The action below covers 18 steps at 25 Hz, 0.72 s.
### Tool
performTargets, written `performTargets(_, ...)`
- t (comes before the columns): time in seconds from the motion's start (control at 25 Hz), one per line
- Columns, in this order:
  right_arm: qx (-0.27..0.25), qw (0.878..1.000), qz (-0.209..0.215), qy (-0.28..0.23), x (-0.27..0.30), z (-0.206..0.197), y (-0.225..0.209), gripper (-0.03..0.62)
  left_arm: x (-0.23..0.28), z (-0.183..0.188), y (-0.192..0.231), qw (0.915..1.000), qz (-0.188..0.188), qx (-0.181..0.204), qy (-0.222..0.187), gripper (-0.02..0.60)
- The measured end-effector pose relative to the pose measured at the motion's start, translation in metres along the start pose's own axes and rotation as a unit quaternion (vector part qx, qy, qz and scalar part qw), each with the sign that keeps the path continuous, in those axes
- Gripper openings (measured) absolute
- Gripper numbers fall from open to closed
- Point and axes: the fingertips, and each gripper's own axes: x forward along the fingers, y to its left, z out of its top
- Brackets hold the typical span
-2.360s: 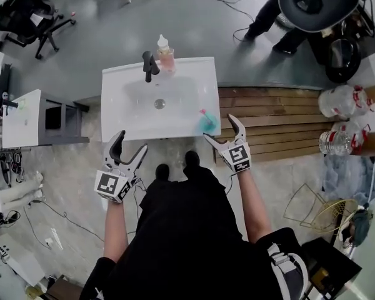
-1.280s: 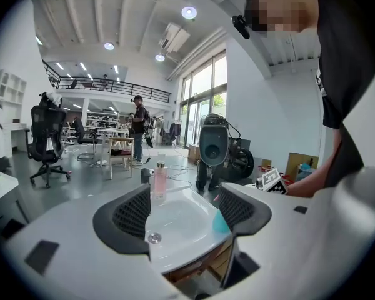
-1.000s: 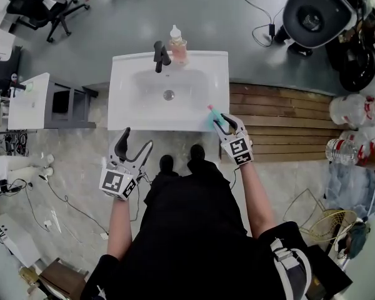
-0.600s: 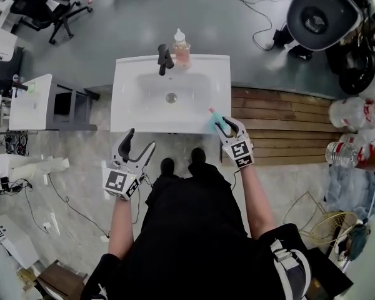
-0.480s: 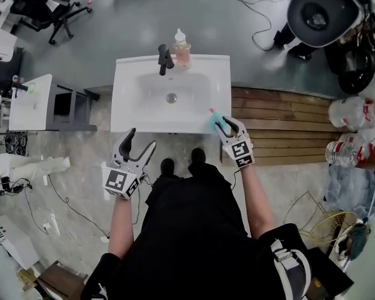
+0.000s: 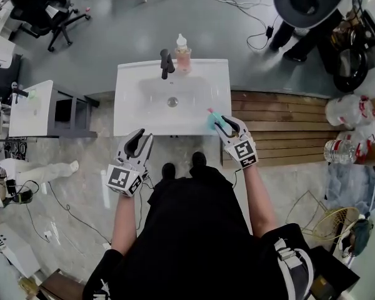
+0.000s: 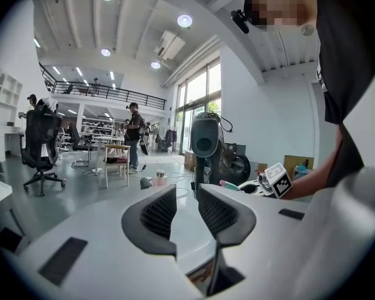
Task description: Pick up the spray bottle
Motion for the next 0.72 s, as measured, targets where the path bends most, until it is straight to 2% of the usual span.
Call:
performTargets(0.08,-0.005,1.0,-0.004,-0.001,-0.001,0.007,0.004,0.149,-0.003,0.002,0.003,1.0,-0.002,0.002,-0.004,0.098)
performTargets(0.36,-0.011,1.0,-0.017,0.0,-0.006,0.028,0.023,0.149,-0.019,0.011,0.016,0.9997,-0.018,0.0,-0.015,0.055)
performTargets(0.72,-0.023,0.999,-0.046,0.011,-0.01,0.044,0.042,0.149,-0.045,0.01,0.039,0.9995,-0.021,0.011,-0.023,0.029)
